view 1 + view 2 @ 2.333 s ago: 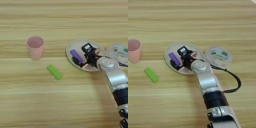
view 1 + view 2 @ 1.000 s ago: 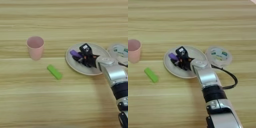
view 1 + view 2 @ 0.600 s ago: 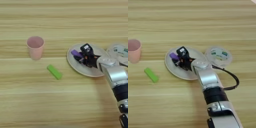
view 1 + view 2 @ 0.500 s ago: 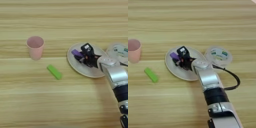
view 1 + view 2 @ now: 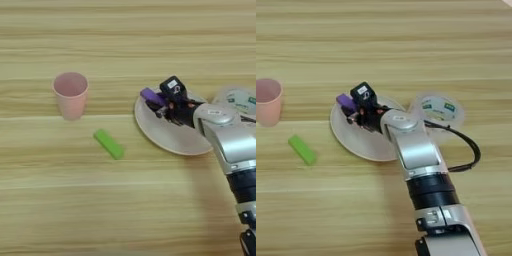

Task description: Move the objects on the table

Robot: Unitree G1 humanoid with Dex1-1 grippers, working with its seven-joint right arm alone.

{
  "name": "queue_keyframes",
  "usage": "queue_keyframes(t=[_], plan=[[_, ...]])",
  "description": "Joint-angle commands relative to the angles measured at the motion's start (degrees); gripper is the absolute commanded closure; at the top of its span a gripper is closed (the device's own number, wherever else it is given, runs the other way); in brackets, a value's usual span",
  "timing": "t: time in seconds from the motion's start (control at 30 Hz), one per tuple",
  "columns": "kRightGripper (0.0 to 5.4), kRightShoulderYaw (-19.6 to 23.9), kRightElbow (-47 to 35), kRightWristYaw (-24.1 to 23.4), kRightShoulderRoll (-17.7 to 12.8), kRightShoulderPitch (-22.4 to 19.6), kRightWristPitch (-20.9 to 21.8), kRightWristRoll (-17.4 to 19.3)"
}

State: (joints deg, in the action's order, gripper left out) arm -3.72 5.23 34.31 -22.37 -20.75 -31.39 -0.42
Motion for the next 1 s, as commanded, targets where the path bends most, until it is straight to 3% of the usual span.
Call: queue_keyframes(t=[0.03, 0.53, 0.8, 1.0], plan=[[3.99, 0.54, -2.16, -1.04, -0.59, -7.03, 0.84, 0.38], [3.99, -3.56, 9.70, -1.30, 6.12, -18.12, 2.66, 0.21], [3.99, -5.38, 22.41, -2.79, 12.59, -22.82, 7.86, -0.55], [3.99, -5.16, 33.09, -3.72, 15.50, -25.96, 13.24, -1.02]])
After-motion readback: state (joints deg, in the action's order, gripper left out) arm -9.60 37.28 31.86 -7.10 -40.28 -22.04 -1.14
